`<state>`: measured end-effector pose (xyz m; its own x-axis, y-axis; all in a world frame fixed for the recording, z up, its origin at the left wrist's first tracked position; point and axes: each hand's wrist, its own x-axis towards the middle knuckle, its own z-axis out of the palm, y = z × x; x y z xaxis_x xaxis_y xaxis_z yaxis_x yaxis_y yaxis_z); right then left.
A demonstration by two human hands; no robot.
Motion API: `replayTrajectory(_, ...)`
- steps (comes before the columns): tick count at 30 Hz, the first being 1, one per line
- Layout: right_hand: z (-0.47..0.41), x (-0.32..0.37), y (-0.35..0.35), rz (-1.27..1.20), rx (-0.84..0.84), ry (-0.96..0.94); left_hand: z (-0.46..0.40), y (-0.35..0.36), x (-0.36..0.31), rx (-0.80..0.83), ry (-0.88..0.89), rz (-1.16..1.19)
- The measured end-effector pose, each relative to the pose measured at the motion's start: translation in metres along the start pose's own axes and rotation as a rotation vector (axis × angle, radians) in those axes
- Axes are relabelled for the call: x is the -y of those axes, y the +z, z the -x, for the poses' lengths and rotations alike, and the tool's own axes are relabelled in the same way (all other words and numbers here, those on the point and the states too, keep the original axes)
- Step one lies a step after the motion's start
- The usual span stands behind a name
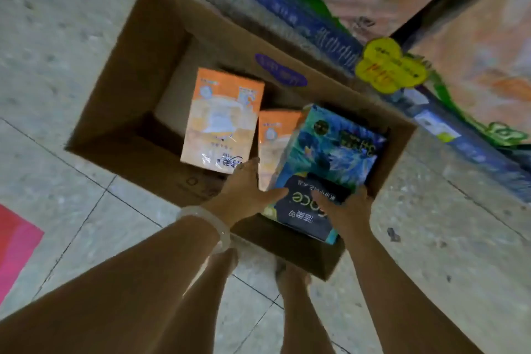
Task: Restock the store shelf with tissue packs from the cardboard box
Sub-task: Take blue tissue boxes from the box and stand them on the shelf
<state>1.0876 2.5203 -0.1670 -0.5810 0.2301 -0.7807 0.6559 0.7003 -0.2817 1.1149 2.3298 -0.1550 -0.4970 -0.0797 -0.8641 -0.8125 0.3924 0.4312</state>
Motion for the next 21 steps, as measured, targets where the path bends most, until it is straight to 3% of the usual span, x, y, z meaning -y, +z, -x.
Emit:
replayTrajectory(3,-0.016,-0.003,0.014,0.033,-0.139,0.126,-0.035,0.018,-0.003,0.083,0.0,0.061)
replayTrajectory(11,-0.027,-0.006,0.02,-0.085,-0.192,0.074,-0.077,0.053,0.0,0.046,-0.009,0.436)
replayTrajectory(21,-0.052,-0.003,0.035,-0.595,0.078,0.092,-0.084,0.034,0.015,0.048,0.016,0.487)
